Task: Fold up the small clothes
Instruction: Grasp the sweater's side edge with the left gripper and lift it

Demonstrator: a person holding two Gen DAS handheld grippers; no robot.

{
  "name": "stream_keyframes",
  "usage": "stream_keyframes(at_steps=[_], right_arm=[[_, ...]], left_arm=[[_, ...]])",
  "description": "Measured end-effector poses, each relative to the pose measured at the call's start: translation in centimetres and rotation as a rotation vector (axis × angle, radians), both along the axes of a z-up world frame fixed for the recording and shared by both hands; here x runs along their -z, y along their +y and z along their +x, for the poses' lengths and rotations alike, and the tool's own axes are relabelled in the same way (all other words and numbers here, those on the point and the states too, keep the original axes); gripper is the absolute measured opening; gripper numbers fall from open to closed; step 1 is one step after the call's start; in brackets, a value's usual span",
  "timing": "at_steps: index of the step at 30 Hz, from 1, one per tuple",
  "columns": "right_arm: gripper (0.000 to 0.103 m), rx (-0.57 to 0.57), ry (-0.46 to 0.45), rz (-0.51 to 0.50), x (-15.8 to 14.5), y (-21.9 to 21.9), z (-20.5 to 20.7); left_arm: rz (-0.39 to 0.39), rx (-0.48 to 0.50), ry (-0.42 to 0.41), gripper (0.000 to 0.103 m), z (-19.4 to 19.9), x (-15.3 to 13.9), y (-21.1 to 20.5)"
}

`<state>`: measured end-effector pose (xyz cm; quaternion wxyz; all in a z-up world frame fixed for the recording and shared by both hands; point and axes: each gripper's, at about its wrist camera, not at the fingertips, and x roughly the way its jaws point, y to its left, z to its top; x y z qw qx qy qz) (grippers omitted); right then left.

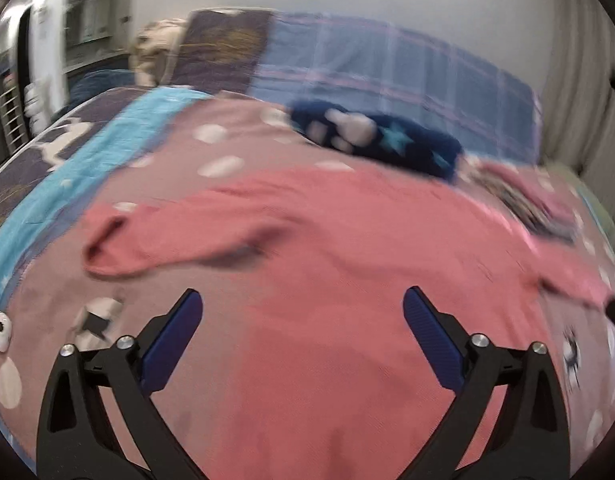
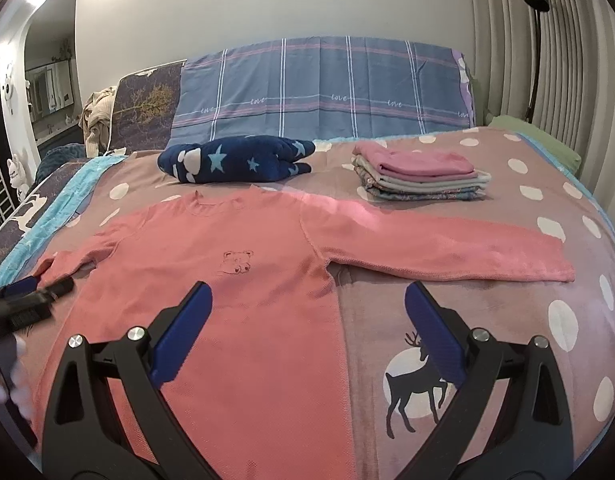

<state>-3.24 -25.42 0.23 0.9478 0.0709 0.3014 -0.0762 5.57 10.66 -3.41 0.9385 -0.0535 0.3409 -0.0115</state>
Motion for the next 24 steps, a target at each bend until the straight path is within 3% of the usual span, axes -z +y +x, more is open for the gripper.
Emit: stream_keyframes(at_steps=[2,5,7,9,11,16,18,19,20,22,24], right_arm=[[0.095,0.004,0.004,0.001,0.2,-0.4,0.1],[0.088,-0.008,0.015,0.017,0.6,-0.9,0.5],[0.085,-0.014,0.026,0.032,0.9,-1.2,0.7],[0.085,-0.017,0.037,0.028,1.1,-1.2,1.1],[0.085,-0.023,0.044,0.015,1.2,-1.1,1.6],[0.085,-0.06,0.054,-0.016,0.7,-0.5,3.2],[0.085,-0.075,0.064,-0.031,0.7,-0.3,4.2],[0.085,-0.081,0.071,-0.032,0.7,-0.2,4.7],[0.085,-0.091,0.08,-0.027,0.8,-0.2,5.4],[0.085,-0.108,0.095,-0.013,0.9,0.1,6.3],[0.085,-0.128,0.104,0.001,0.9,0.3,7.0]], left_arm=[[0.039,-0.109,-0.015,0.094,1.2,0.0,3.9],[0.005,-0.239,0.004,0.091,3.4,0.6,10.4],[0.001,-0.315,0.046,0.085,5.2,1.5,14.0],[0.052,-0.378,0.105,0.082,7.2,2.9,16.7],[0.085,-0.408,0.189,0.077,9.4,5.0,19.1],[0.029,-0.402,0.298,0.074,11.6,8.6,21.5],[0.049,-0.407,0.29,0.064,12.3,9.0,21.5],[0.047,-0.4,0.282,0.044,12.5,8.9,21.4],[0.028,-0.384,0.27,0.01,12.8,8.6,21.4],[-0.013,-0.376,0.235,0.006,13.3,7.5,21.3],[-0.037,-0.337,0.15,0.005,13.3,5.0,20.0]])
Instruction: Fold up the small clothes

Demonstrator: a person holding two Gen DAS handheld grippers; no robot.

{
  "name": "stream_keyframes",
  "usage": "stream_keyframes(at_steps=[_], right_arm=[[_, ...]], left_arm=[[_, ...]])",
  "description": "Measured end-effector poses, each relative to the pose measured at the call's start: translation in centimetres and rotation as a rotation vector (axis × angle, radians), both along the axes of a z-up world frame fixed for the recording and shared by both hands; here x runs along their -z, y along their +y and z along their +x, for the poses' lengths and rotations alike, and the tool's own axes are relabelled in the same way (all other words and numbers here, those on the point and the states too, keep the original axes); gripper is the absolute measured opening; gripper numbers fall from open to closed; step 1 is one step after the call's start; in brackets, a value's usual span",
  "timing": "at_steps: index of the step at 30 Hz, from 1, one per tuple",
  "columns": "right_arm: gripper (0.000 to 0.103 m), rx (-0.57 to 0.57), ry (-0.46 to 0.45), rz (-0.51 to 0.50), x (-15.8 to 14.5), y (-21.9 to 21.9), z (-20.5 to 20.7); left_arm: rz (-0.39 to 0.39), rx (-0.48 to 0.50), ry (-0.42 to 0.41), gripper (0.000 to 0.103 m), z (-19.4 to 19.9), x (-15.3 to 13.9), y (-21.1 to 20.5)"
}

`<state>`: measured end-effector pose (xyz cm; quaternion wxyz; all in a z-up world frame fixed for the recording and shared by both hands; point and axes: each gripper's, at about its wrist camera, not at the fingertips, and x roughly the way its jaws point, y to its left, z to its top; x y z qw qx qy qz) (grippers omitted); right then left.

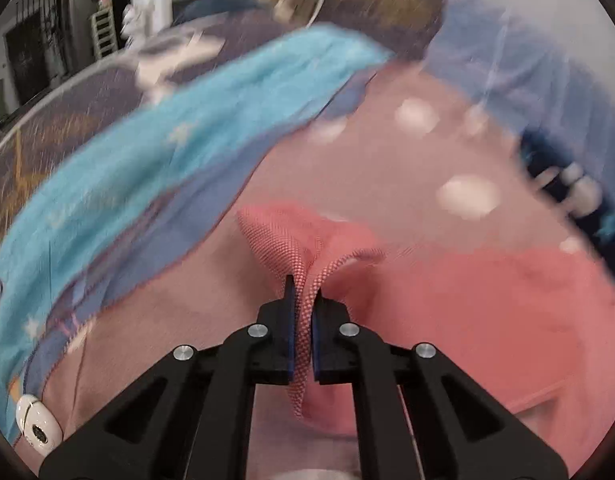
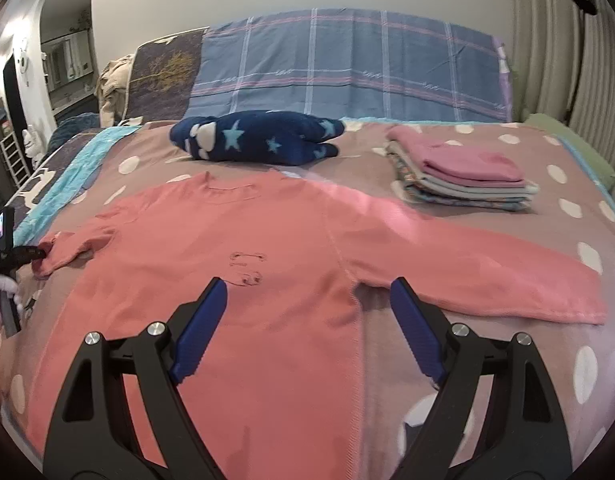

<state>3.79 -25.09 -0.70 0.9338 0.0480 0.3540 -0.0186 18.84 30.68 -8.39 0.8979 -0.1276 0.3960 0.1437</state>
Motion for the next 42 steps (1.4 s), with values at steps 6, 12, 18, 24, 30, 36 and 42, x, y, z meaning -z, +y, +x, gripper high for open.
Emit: stream_keyframes(at_steps=[6,12,18,24,30,36,42], right_arm=[[0.083,-0.039,-0.008,0.044,-0.3,0.1,1.2],[0.078,-0.052,0.043,0.175,0.5,-1.6,1.6],[0.044,-0.082,0.208,0.494,3.6,-4.9,3.3],[0.047,-0.154,0.332,0.66,6.1,-4.3,7.8],[0.052,-0.199,0.473,0.849,9.3,-1.9,13.2],[0.023,-0.149,0.558,0.987,12.0,0.4,16.8],[0.006,-0.179,0.308,0.754,6.1,-0.5,15.3]], left_arm=[[0.007,0.364,-0.289,0.006,-0.9,-10.6,-12.6],[-0.052,0.72,-0.311,0.007,-1.9,-10.5,-26.8],[-0.113,0.869,-0.087,0.008,-1.9,-0.7,-35.2],[-0.132,0.861,-0.027,0.008,-2.0,1.9,-35.7],[-0.137,0.865,-0.044,0.008,-2.9,1.4,-35.7],[-0.118,0.85,-0.022,0.03,-3.6,1.3,-35.3],[-0.001,0.662,-0.146,0.067,-6.3,-1.8,-28.7]])
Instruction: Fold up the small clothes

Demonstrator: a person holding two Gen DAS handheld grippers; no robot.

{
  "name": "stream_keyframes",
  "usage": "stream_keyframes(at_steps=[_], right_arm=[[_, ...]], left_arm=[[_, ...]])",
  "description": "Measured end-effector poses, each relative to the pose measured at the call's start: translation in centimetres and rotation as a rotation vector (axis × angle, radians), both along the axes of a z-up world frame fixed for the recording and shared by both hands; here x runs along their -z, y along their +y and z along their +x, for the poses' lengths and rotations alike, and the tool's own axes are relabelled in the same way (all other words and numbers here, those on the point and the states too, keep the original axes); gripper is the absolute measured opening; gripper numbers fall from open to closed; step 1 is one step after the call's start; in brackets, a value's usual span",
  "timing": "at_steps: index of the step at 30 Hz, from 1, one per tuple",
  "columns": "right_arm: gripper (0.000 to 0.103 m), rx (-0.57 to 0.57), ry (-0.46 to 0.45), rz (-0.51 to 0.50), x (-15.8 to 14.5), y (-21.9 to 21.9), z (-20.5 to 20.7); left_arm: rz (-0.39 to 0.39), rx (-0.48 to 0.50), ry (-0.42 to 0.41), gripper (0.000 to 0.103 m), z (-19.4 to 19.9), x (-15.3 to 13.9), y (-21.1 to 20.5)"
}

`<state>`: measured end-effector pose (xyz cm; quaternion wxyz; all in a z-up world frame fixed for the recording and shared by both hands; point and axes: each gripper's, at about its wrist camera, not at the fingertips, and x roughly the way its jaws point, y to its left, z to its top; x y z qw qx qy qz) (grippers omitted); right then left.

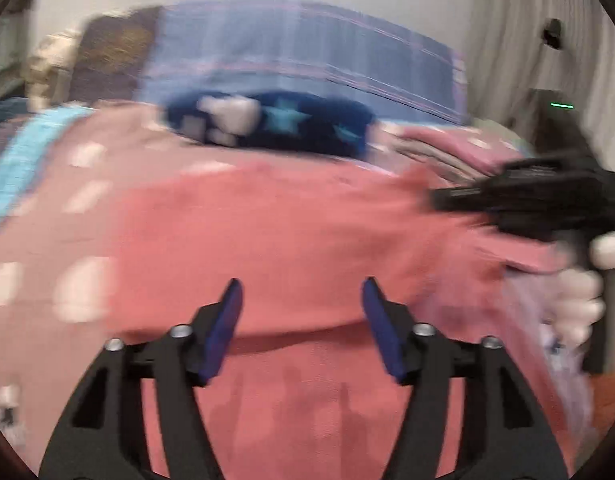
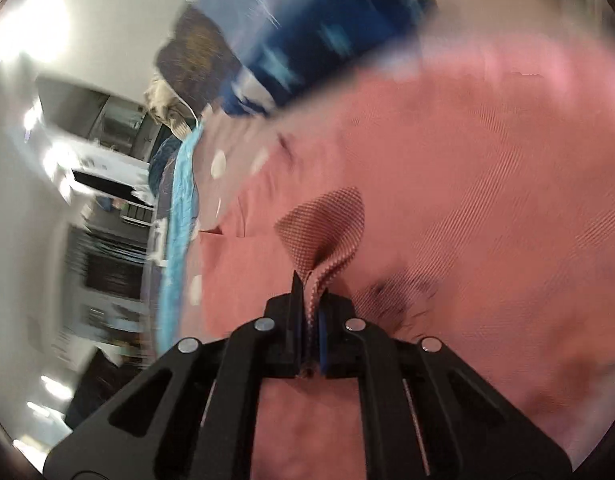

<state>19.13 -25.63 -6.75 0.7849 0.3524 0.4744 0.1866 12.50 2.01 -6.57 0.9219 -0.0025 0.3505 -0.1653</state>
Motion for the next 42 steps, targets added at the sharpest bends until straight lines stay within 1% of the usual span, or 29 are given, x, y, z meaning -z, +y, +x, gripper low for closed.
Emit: stream_keyframes(at_steps=[1,2,4,7,10,13,15,17,18,19,20,21,22,23,24,25,27,28,30,31,32,33,35,36,37,39,40,41,42], right_arm=[[0.006,0.014,-0.074,-0.083,-1.9,-0.4,-0.8],[0.006,0.02,-0.119,-0.133,-2.9,-0.8,-1.4],[0.006,0.034,-0.172,-0.203,-4.4,-1.9,-2.1],[0.006,0.057,-0.145,-0.204,-3.6,-3.6,-2.1],[0.006,0.088,-0.089,-0.195,-1.6,-4.5,-2.1],[0.006,0.095,-0.063,-0.188,-0.4,-4.7,-1.9],[0.006,0.095,-0.078,-0.19,-0.7,-4.6,-2.1],[0.006,0.099,-0.112,-0.185,-1.5,-4.8,-2.1],[0.006,0.103,-0.127,-0.179,-1.8,-4.9,-2.2],[0.006,0.111,-0.146,-0.174,-2.2,-5.1,-2.4],[0.006,0.118,-0.149,-0.185,-2.2,-5.2,-2.4],[0.008,0.124,-0.132,-0.22,-2.0,-5.2,-2.4],[0.011,0.13,-0.072,-0.319,-1.2,-5.0,-2.3],[0.024,0.134,-0.01,-0.423,-0.2,-4.7,-2.1],[0.033,0.151,0.074,-0.567,1.2,-4.6,-1.9],[0.033,0.182,0.105,-0.63,1.7,-4.7,-1.9],[0.033,0.241,0.089,-0.651,1.1,-4.9,-2.1],[0.033,0.256,0.04,-0.661,-0.3,-4.2,-1.8],[0.034,0.218,-0.074,-0.694,-2.9,-1.6,-0.9],[0.035,0.139,-0.148,-0.697,-4.5,1.0,0.2],[0.039,0.055,-0.193,-0.677,-5.4,3.2,1.2],[0.041,-0.078,-0.233,-0.625,-6.2,6.6,2.9],[0.041,-0.244,-0.252,-0.556,-6.3,11.4,5.6],[0.041,-0.297,-0.251,-0.548,-6.1,13.8,6.9],[0.041,-0.335,-0.242,-0.559,-5.5,16.9,8.7],[0.042,-0.38,-0.233,-0.582,-4.4,21.0,11.1],[0.044,-0.412,-0.225,-0.607,-3.4,23.4,12.5],[0.054,-0.432,-0.212,-0.633,-2.6,24.9,13.4],[0.057,-0.449,-0.189,-0.667,-1.3,26.7,14.4]], left_arm=[[0.042,-0.059,-0.009,0.068,-0.1,0.2,1.5],[0.074,-0.094,-0.001,0.068,0.0,0.5,2.5],[0.104,-0.17,0.047,0.068,0.8,1.9,4.9],[0.096,-0.253,0.117,0.068,2.4,3.7,7.3],[0.054,-0.278,0.168,0.068,3.3,4.4,8.5],[0.049,-0.285,0.161,0.067,3.5,4.3,9.0],[0.052,-0.285,0.157,0.06,3.8,4.3,9.1],[0.042,-0.281,0.148,0.031,4.1,4.2,9.0],[0.031,-0.276,0.145,0.025,4.1,4.3,8.9],[0.008,-0.258,0.15,0.011,4.4,4.4,8.9],[-0.002,-0.248,0.155,0.009,4.4,4.5,8.9],[-0.001,-0.248,0.15,0.009,4.3,4.6,8.9],[0.0,-0.246,0.143,0.008,4.1,4.5,8.8],[-0.001,-0.245,0.14,0.008,4.1,4.5,8.8],[-0.004,-0.244,0.138,0.008,4.0,4.6,8.9],[-0.008,-0.243,0.137,0.008,4.0,4.6,8.9],[-0.016,-0.239,0.137,0.008,4.0,4.8,9.0],[-0.02,-0.236,0.139,0.008,4.0,4.9,9.0],[-0.024,-0.233,0.141,0.008,4.0,5.0,9.0],[-0.026,-0.234,0.144,0.008,4.1,5.1,9.0],[-0.028,-0.235,0.145,0.009,4.1,5.2,9.1],[-0.027,-0.236,0.145,0.009,4.1,5.3,9.1],[-0.016,-0.239,0.138,0.009,4.0,5.3,8.9],[-0.006,-0.24,0.134,0.01,4.0,5.3,8.8],[0.001,-0.242,0.134,0.01,4.0,5.3,8.7],[0.018,-0.249,0.131,0.011,4.0,5.4,8.5],[0.025,-0.254,0.129,0.012,4.0,5.3,8.5],[0.032,-0.257,0.127,0.012,4.0,5.3,8.4],[0.04,-0.26,0.124,0.012,3.9,5.3,8.3]])
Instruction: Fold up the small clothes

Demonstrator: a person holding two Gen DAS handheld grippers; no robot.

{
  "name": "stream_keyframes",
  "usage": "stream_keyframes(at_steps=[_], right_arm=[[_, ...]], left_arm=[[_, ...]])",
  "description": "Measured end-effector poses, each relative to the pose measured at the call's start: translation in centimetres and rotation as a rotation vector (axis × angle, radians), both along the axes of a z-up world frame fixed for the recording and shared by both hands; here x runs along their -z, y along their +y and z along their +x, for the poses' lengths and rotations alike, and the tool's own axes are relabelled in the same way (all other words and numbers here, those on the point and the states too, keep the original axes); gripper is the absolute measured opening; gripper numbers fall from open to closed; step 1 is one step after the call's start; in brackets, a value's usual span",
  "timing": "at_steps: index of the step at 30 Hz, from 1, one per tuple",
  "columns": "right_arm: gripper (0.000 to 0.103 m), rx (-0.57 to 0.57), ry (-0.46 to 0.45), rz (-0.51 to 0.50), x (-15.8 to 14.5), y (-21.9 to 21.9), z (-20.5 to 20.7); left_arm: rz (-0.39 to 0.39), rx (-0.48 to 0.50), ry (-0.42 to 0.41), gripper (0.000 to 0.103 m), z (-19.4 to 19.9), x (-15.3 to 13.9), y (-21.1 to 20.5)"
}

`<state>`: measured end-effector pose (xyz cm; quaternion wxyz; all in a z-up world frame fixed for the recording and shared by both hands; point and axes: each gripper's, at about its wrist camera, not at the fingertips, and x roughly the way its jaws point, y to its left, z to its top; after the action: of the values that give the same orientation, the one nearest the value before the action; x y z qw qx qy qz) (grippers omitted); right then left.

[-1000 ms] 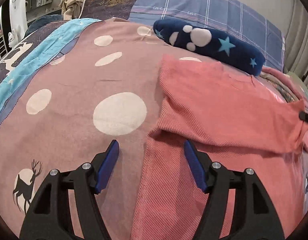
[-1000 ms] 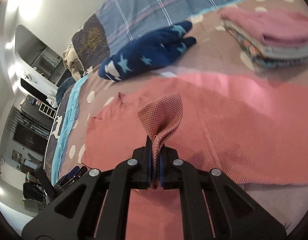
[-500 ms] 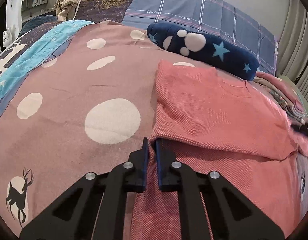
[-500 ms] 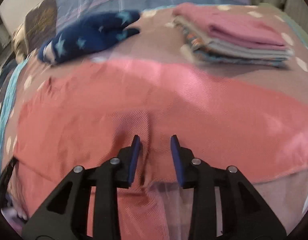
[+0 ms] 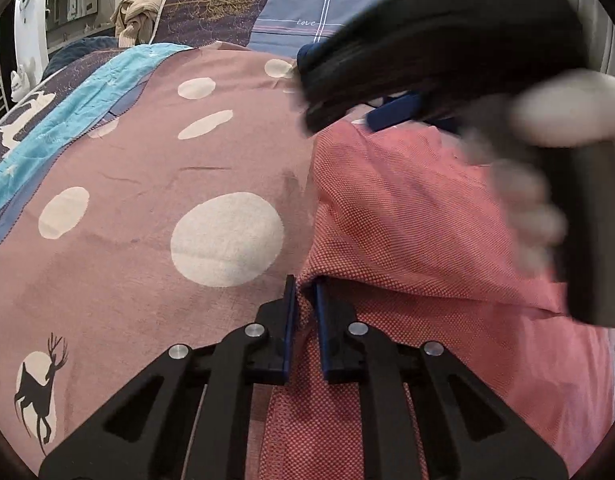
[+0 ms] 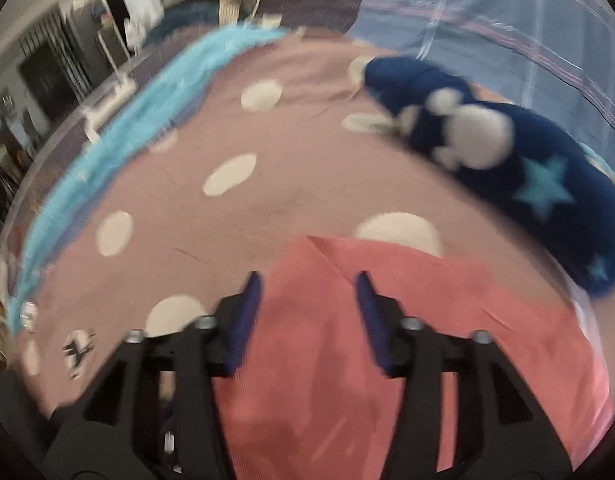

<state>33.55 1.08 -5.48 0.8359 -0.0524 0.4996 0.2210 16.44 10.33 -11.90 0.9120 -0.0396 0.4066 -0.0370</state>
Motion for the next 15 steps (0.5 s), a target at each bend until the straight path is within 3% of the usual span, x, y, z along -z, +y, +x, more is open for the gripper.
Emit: stream_keyframes(at_steps=[1,2,3,5,8,10,12,15], right_arm=[[0.057,-0.003,0.015,-0.018,0.8,0.9,0.6],[0.045,-0.007,0.027,-0.033,1.6,1.7,1.0],[0.004,-0.008,0.028,-0.06,2.3,2.4,1.4],[0.002,0.023,-0.02,-0.081,2.9,2.6,2.2],[0.001,0.113,-0.012,0.079,3.1,0.9,4.4],[0.002,0.135,-0.013,0.124,3.5,-0.4,5.0],[0.012,0.177,-0.034,0.128,2.7,-2.0,4.9],[0.019,0.204,-0.048,0.25,-0.8,-7.6,1.7]], left_arm=[[0.013,-0.005,-0.004,0.01,-0.1,0.0,-0.1],[0.036,-0.015,-0.012,0.009,-0.2,-0.1,-0.3],[0.05,-0.024,-0.018,0.009,-0.3,-0.2,-0.4],[0.084,-0.063,-0.03,0.009,-0.6,-0.3,-0.3],[0.063,-0.075,-0.013,0.009,-0.5,-0.1,0.3],[0.051,-0.074,-0.012,0.011,-0.5,-0.1,0.5],[0.025,-0.071,-0.013,0.013,-0.6,-0.2,0.9],[-0.049,-0.075,-0.017,0.016,-1.4,-0.5,2.2]])
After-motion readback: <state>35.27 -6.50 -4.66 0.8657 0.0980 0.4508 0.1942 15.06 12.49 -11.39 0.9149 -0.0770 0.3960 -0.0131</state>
